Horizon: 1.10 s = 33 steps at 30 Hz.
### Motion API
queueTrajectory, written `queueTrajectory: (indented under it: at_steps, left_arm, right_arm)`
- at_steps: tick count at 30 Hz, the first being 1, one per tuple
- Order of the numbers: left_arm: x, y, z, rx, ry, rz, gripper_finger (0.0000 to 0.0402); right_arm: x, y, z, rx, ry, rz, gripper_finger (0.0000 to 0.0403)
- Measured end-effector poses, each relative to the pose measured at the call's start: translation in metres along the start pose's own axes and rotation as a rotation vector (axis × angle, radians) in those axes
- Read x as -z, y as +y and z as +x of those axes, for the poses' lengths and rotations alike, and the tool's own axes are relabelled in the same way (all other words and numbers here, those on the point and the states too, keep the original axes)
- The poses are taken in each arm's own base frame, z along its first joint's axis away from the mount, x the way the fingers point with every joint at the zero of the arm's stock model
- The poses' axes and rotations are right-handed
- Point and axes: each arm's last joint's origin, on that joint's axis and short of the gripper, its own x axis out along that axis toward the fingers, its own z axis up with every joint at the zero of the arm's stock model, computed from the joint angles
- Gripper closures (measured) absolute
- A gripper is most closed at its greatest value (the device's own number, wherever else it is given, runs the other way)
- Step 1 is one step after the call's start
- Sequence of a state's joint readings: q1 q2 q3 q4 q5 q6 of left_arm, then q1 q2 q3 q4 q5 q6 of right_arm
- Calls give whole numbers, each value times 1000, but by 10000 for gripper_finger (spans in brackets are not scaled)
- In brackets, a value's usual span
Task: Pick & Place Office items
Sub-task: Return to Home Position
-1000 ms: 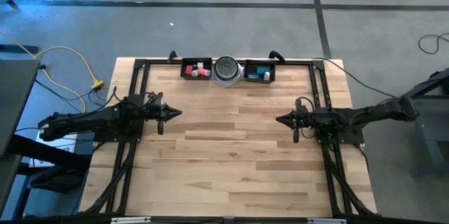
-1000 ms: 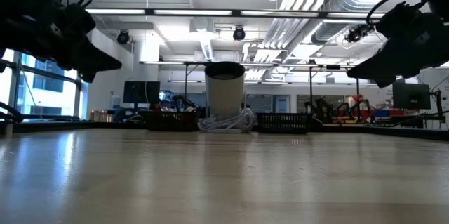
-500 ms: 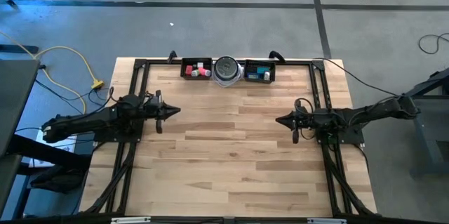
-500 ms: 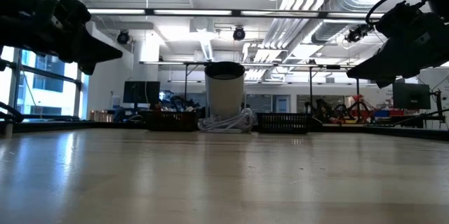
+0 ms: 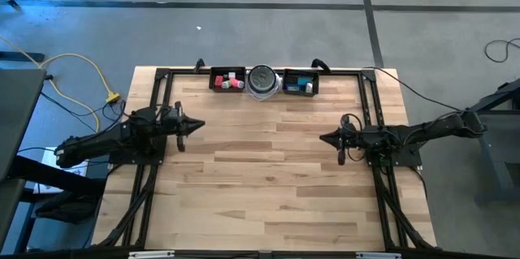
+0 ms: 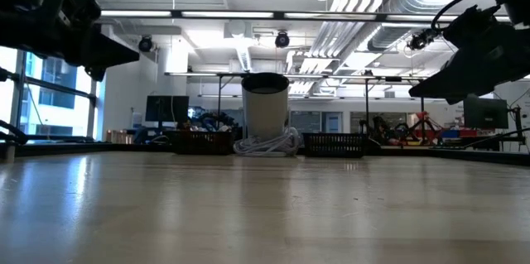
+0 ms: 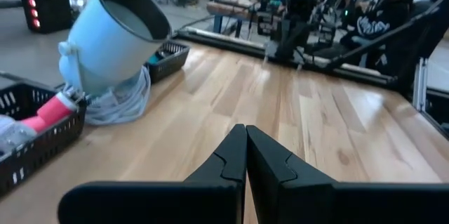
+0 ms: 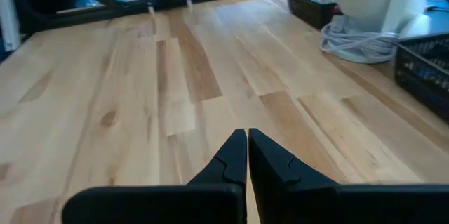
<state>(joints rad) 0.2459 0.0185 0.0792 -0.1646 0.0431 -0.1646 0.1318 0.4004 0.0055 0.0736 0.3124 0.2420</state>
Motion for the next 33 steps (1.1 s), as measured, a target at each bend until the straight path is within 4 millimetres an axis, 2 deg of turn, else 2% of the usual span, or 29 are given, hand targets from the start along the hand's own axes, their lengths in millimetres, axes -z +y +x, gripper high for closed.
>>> queueTrajectory:
  at_steps: [7, 21, 26, 33]
  left_arm:
    - [-1, 1, -4, -43, 71, 6, 401]
    - [1, 6, -5, -231, 77, 19, 401]
    - [-1, 6, -10, -241, 133, 21, 401]
    - [-11, 1, -14, -150, 105, 3, 401]
  right_arm:
    - [0, -1, 0, 25, -1, -11, 401]
    - [5, -1, 2, 40, 45, -22, 401]
    - [5, -1, 3, 42, 45, -21, 401]
    - [-11, 2, -2, -37, -109, -56, 401]
